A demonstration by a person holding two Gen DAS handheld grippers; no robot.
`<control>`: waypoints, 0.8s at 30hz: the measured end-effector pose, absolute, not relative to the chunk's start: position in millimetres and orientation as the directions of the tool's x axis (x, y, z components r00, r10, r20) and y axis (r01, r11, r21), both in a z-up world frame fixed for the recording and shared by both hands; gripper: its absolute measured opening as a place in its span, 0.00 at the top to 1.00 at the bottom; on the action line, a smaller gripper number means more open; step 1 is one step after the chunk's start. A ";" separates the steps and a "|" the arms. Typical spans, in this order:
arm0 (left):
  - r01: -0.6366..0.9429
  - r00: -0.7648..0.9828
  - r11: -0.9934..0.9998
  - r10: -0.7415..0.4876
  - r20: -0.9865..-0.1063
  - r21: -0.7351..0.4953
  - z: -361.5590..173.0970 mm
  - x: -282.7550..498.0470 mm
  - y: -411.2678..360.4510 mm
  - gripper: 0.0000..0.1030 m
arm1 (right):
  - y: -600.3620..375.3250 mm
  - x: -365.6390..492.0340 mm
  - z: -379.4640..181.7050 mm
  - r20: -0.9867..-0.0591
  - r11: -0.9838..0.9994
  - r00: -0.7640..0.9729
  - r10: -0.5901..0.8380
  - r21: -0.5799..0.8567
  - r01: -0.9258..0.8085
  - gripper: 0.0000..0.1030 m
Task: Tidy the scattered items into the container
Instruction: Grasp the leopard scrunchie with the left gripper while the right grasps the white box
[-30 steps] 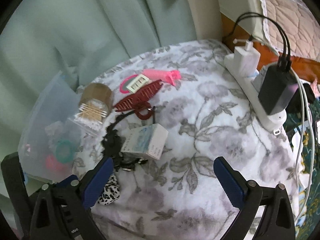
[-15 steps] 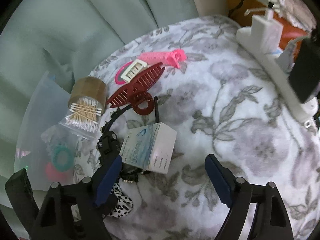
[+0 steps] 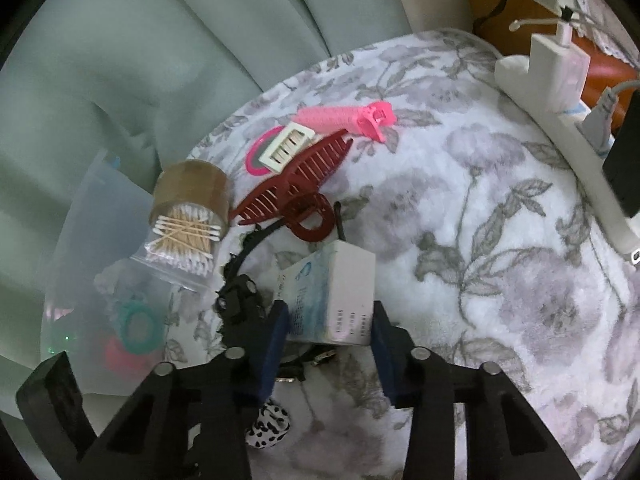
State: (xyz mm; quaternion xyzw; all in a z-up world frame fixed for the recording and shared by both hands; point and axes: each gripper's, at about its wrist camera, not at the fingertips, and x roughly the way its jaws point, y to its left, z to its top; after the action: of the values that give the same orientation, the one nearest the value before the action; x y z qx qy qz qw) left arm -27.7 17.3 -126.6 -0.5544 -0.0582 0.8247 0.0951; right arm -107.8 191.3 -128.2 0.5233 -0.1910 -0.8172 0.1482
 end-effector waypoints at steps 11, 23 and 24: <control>-0.122 -0.425 -0.972 0.235 -0.874 -0.202 -99.4 -13.2 14.5 0.79 | 207.1 -87.7 -92.1 -0.759 -0.877 -0.479 -0.441 0.478 0.051 0.72; -0.144 -0.572 -0.973 0.229 -0.788 -0.178 -43.3 4.7 6.9 0.79 | 209.9 -59.3 -40.9 -0.692 -0.876 -0.568 -0.445 0.469 0.116 0.73; -0.145 -0.588 -0.973 0.229 -0.776 -0.177 -36.6 6.5 5.7 0.79 | 209.0 -56.5 -33.4 -0.681 -0.876 -0.581 -0.447 0.466 0.127 0.73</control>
State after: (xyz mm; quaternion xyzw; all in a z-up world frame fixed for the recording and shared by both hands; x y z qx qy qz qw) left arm 6.5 5.7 -36.6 -0.4415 -0.0476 0.8898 0.1051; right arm -56.5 209.0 -33.4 0.4272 -0.1870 -0.8691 0.1650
